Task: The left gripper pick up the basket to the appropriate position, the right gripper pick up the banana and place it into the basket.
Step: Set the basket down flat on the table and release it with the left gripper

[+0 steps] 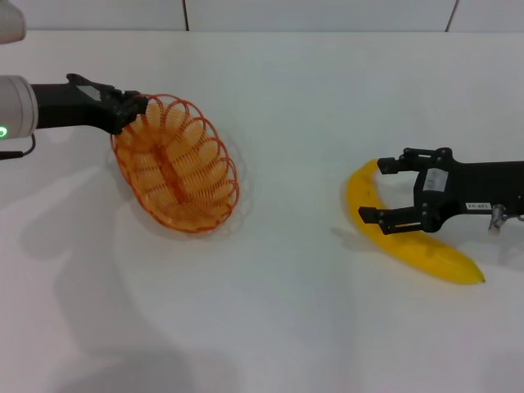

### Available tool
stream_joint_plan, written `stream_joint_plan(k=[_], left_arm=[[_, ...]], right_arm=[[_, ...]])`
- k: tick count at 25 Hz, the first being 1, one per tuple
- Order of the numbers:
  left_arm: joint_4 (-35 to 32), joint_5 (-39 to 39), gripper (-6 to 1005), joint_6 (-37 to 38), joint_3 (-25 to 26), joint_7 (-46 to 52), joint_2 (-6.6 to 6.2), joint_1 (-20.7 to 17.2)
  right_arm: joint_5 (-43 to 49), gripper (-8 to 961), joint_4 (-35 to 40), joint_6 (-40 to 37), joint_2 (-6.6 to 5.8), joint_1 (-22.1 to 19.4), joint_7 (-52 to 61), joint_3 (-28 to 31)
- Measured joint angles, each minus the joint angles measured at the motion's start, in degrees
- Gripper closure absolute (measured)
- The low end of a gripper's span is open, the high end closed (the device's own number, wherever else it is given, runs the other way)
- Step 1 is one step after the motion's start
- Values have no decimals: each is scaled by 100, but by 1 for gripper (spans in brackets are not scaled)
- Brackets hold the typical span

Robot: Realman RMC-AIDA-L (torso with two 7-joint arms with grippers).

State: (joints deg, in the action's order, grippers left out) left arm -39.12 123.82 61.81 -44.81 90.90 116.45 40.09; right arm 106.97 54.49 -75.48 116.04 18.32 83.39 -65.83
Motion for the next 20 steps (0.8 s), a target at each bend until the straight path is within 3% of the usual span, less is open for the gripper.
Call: stream_joint_plan(k=[20], left_arm=[[312, -167, 889, -329, -1, -176, 0, 79]], right_arm=[[0, 59, 0, 3, 6, 13, -1, 0]])
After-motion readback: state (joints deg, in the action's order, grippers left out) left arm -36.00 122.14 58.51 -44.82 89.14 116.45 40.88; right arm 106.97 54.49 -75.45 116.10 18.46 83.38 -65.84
